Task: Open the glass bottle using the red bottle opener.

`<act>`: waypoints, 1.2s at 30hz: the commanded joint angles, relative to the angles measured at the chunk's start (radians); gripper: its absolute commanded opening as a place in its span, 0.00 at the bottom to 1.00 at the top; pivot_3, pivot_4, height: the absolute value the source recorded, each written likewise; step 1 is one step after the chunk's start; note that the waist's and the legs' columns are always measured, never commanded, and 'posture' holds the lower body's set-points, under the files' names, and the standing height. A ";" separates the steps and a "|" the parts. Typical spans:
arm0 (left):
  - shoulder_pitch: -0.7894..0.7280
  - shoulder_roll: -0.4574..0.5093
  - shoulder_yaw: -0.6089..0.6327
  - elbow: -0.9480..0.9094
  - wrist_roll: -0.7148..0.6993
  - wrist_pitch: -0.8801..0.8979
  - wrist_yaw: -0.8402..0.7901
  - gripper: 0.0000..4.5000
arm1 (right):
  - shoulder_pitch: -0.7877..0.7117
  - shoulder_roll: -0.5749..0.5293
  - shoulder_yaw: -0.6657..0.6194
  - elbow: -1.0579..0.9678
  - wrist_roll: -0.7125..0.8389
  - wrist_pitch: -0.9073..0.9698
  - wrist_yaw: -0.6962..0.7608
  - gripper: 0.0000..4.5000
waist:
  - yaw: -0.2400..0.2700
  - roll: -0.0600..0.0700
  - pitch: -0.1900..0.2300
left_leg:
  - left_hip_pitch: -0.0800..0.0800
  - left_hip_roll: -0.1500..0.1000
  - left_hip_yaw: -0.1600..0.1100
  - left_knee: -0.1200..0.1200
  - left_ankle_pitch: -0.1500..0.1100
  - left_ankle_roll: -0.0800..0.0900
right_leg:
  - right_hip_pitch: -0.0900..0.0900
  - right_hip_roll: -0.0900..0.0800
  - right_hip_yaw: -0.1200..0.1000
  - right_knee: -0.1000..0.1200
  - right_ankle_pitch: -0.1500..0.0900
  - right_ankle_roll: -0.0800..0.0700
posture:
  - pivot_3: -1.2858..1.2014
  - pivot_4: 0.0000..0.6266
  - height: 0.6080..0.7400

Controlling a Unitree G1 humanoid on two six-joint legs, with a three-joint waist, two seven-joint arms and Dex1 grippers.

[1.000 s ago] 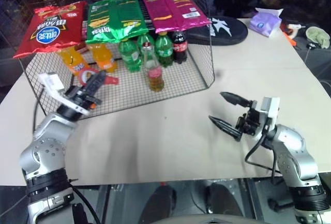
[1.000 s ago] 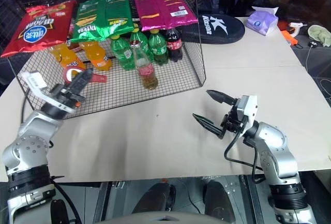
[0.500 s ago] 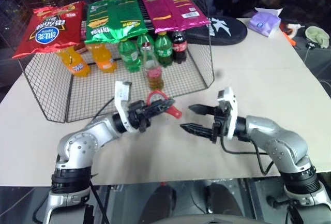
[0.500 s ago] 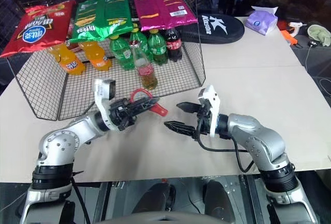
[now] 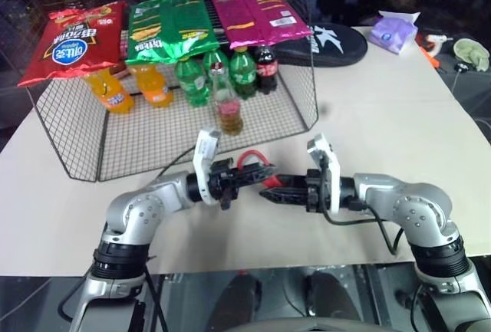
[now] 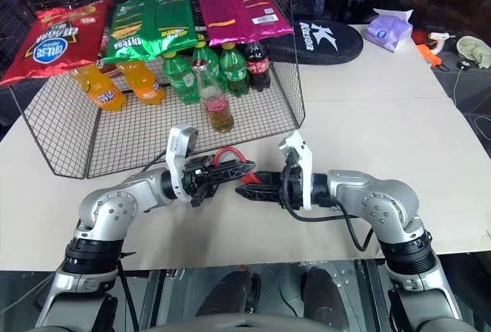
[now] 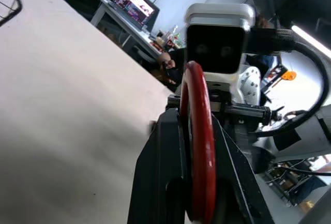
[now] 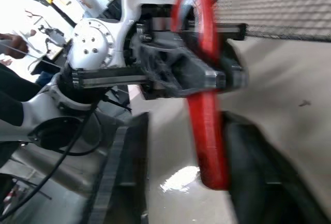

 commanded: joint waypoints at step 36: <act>0.129 -0.058 0.211 -0.104 0.450 -0.636 0.301 0.59 | 0.125 -0.110 -0.329 0.151 -0.221 -0.287 -0.102 0.00 | 0.003 0.000 0.000 | -0.013 -0.001 0.003 0.001 0.001 -0.001 | -0.013 -0.002 0.002 0.002 0.000 0.000 | 0.52 0.24 1.00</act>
